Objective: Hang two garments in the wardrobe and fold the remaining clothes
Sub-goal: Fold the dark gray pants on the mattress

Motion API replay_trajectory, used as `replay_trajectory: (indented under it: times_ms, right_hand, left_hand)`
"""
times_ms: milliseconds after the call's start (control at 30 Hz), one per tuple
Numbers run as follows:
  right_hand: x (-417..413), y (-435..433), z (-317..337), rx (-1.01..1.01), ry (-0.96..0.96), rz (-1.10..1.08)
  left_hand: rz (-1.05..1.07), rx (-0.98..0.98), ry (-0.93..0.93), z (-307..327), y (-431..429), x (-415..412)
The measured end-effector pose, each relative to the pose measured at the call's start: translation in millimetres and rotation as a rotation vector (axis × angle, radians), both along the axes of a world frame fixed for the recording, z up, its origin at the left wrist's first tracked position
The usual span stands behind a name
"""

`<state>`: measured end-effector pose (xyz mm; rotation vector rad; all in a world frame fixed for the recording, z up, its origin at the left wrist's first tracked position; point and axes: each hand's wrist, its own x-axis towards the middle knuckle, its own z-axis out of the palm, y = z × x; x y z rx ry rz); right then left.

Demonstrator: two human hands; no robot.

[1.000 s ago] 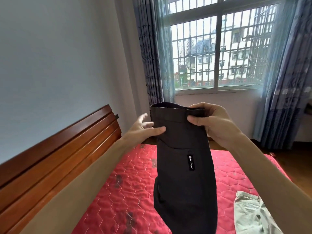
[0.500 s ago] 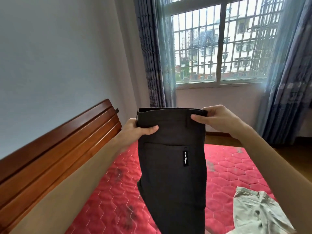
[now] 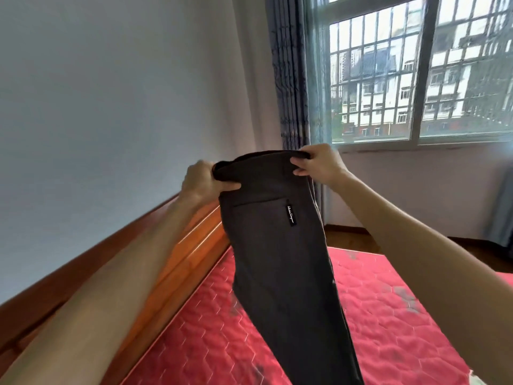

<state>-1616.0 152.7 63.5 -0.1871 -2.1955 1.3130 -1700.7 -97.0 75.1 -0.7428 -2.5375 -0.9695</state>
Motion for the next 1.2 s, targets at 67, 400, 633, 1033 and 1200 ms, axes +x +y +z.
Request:
replay_trajectory:
  times_ms: [67, 400, 633, 1033, 1200]
  right_hand:
    - [-25.4, -11.8, 21.2, -0.021, 0.087, 0.023]
    - [-47.5, -57.9, 49.9, 0.014, 0.237, 0.13]
    - [14.2, -88.9, -22.7, -0.075, 0.103, 0.291]
    - [210.0, -117.2, -289.9, -0.045, -0.468, 0.359]
    - [251.1, -134.6, -379.6, -0.029, -0.721, 0.333]
  left_hand:
    - [0.032, 0.059, 0.087, 22.6, -12.3, -19.2]
    - [-0.034, 0.116, 0.348, 71.7, -79.9, -21.9]
    - [-0.087, 0.017, 0.192, 5.0, -117.6, 32.5]
    - [-0.181, -0.146, -0.504, -285.2, -162.8, 198.6]
    - [-0.126, -0.167, -0.783, -386.5, -173.0, 248.1]
